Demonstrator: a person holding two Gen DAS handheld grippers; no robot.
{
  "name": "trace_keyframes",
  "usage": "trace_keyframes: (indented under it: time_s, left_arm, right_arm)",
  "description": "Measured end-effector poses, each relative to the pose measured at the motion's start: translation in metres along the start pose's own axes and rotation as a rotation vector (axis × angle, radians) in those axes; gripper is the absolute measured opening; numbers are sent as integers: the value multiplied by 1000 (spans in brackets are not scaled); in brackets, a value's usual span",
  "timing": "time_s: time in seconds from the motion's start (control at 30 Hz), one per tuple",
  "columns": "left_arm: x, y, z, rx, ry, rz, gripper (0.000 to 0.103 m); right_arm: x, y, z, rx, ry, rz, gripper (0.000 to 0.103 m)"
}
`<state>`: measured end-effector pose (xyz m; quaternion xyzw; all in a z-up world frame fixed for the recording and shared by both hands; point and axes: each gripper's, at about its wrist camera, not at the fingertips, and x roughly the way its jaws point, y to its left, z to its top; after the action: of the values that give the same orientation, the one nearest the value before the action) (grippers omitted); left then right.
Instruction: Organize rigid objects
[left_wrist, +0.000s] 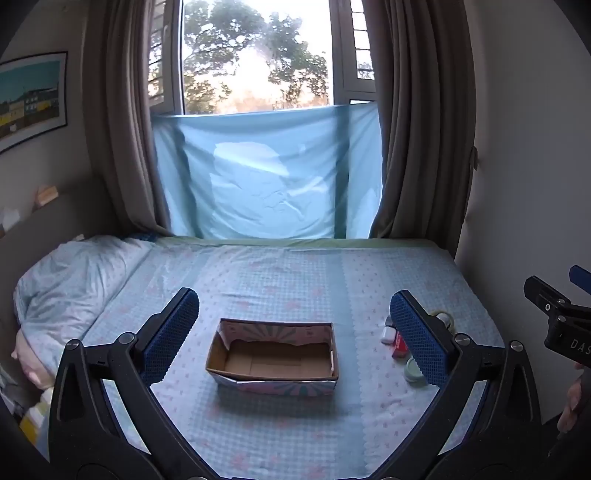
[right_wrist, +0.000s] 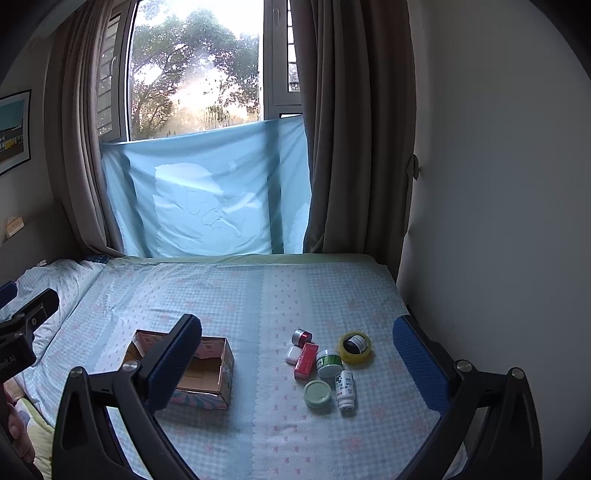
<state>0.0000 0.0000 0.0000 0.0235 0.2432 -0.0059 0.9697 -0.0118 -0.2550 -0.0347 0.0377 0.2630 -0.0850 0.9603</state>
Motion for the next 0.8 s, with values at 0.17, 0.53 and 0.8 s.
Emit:
trace_keyframes:
  time_s: [0.17, 0.53, 0.8]
  left_arm:
    - [0, -1, 1, -10, -5, -11, 103]
    - [3, 2, 1, -7, 7, 2, 103]
    - [5, 1, -2, 9, 23, 16, 103]
  right_arm:
    - [0, 1, 0, 8, -6, 7, 103]
    - [0, 6, 1, 4, -4, 2, 103]
    - [3, 10, 1, 16, 0, 4, 103]
